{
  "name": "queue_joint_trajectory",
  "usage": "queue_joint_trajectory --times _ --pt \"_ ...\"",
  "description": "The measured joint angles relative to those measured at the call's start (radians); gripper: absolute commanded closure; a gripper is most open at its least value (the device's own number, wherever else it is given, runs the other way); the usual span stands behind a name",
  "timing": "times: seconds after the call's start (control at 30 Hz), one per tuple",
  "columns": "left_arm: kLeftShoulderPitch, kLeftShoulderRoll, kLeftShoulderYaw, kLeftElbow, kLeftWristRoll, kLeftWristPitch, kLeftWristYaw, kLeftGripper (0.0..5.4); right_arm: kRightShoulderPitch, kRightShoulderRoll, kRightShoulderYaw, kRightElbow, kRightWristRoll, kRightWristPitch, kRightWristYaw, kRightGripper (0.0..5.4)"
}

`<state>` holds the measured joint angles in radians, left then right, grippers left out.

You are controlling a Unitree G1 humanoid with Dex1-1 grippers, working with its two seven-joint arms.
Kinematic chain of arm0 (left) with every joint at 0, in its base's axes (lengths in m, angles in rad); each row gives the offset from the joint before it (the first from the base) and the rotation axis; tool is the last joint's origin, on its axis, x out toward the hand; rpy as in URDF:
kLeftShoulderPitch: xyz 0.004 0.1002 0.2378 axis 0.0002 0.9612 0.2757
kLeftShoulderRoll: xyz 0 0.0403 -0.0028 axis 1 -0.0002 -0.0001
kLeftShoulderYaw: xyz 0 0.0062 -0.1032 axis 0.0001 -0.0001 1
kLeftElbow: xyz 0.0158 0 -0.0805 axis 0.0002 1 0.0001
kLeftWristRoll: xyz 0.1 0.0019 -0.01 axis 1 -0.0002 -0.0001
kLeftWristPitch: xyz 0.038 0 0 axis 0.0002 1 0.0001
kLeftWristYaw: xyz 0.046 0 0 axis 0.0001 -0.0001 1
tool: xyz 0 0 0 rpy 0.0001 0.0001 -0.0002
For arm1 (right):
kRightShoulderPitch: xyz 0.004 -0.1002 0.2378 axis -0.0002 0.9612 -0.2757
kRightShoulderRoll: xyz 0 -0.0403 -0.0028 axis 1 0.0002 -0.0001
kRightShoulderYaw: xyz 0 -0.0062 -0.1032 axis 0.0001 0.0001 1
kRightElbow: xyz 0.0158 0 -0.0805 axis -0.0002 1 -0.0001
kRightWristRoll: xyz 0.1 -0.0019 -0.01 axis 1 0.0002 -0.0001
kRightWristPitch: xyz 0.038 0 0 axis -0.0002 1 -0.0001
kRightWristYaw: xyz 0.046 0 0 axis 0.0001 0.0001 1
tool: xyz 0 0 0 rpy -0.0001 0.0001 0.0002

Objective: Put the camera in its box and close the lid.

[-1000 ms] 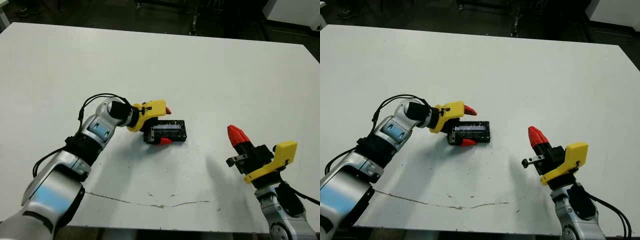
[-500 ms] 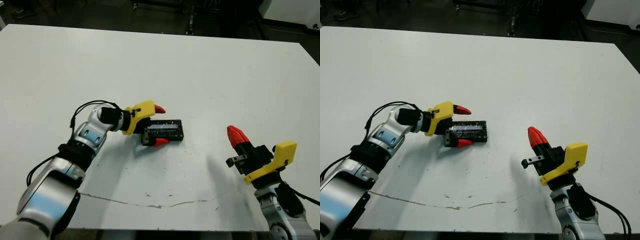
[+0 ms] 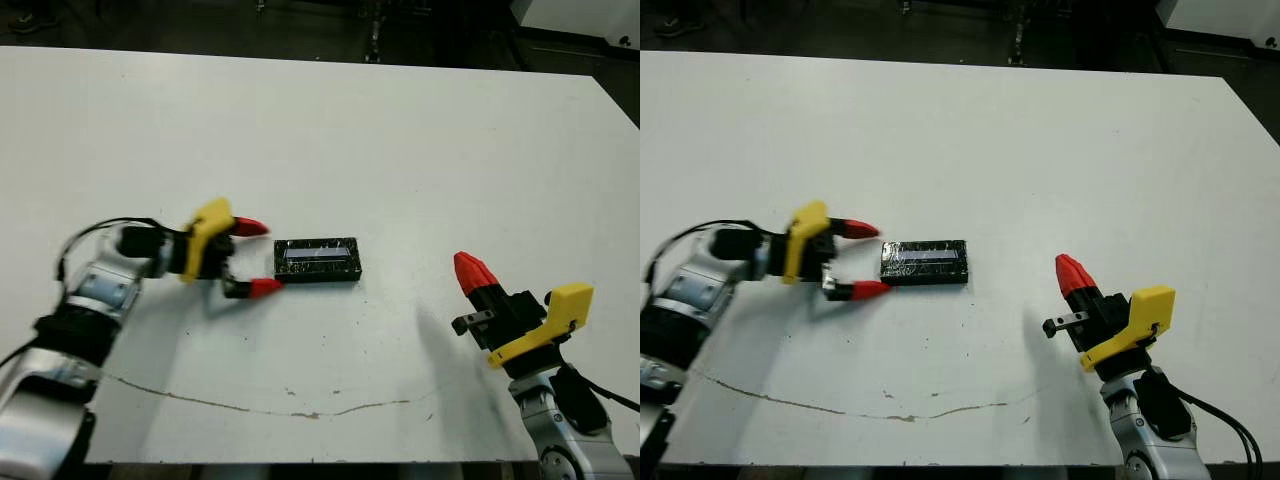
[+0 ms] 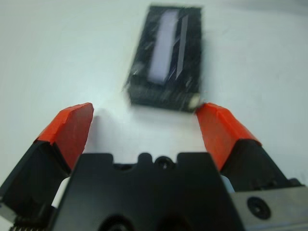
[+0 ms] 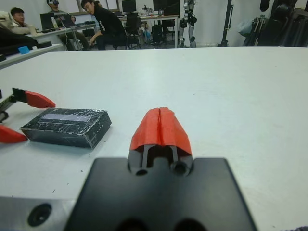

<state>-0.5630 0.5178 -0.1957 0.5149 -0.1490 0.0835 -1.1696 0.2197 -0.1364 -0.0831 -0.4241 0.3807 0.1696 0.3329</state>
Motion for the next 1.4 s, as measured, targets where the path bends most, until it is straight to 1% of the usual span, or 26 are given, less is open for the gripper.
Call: queue_joint_trajectory --times 0.3,0.4,0.47,0.57,0.67,0.73,0.8,0.9,0.97,1.07,1.13,1.23,1.3,1.4 --pt "0.011 0.047 0.076 0.041 -0.005 0.008 0.039 0.01 0.000 0.000 0.003 0.000 0.001 0.000 0.000 5.40" --pt "0.024 0.058 0.114 0.022 -0.007 0.033 0.079 0.01 0.000 0.000 0.004 0.000 -0.001 0.000 0.000 5.40" --pt "0.049 0.062 0.160 -0.052 -0.038 0.089 0.119 0.01 0.001 0.000 0.005 0.000 -0.002 0.000 0.000 5.40" --pt "0.100 0.042 0.251 -0.234 -0.094 0.158 0.254 0.01 0.001 0.000 0.006 0.000 -0.001 -0.001 0.001 5.40" --pt "0.156 -0.046 0.313 -0.403 -0.141 0.230 0.435 0.28 -0.001 0.000 0.007 0.003 0.000 -0.001 0.002 5.40" --pt "0.193 -0.132 0.323 -0.508 -0.170 0.290 0.554 0.60 0.000 0.000 0.008 0.005 -0.001 -0.001 0.002 5.40" --pt "0.228 -0.219 0.313 -0.593 -0.195 0.295 0.629 0.85 0.000 0.000 0.008 0.006 -0.001 -0.001 0.002 5.40" --pt "0.269 -0.320 0.254 -0.692 -0.211 0.282 0.681 1.34 0.000 0.000 0.008 0.006 -0.002 -0.001 0.002 5.40" --pt "0.290 -0.358 0.207 -0.745 -0.206 0.277 0.707 1.60 0.000 0.000 0.008 0.006 -0.001 -0.001 0.002 5.40" --pt "0.312 -0.403 0.126 -0.795 -0.177 0.272 0.747 2.01 0.000 0.000 0.008 0.006 0.000 -0.001 0.001 5.40" --pt "0.321 -0.430 0.080 -0.799 -0.158 0.277 0.778 2.32 0.000 0.000 0.008 0.005 -0.002 -0.001 0.001 5.40" --pt "0.322 -0.457 0.035 -0.788 -0.134 0.287 0.816 2.76 0.000 0.000 0.008 0.005 -0.002 -0.001 0.000 5.40" --pt "0.322 -0.467 0.010 -0.755 -0.105 0.278 0.831 3.01 -0.001 0.000 0.008 0.005 -0.002 -0.001 0.000 5.40" --pt "0.321 -0.483 -0.022 -0.699 -0.064 0.258 0.846 3.52 -0.001 0.000 0.007 0.005 -0.001 -0.001 0.000 5.40"
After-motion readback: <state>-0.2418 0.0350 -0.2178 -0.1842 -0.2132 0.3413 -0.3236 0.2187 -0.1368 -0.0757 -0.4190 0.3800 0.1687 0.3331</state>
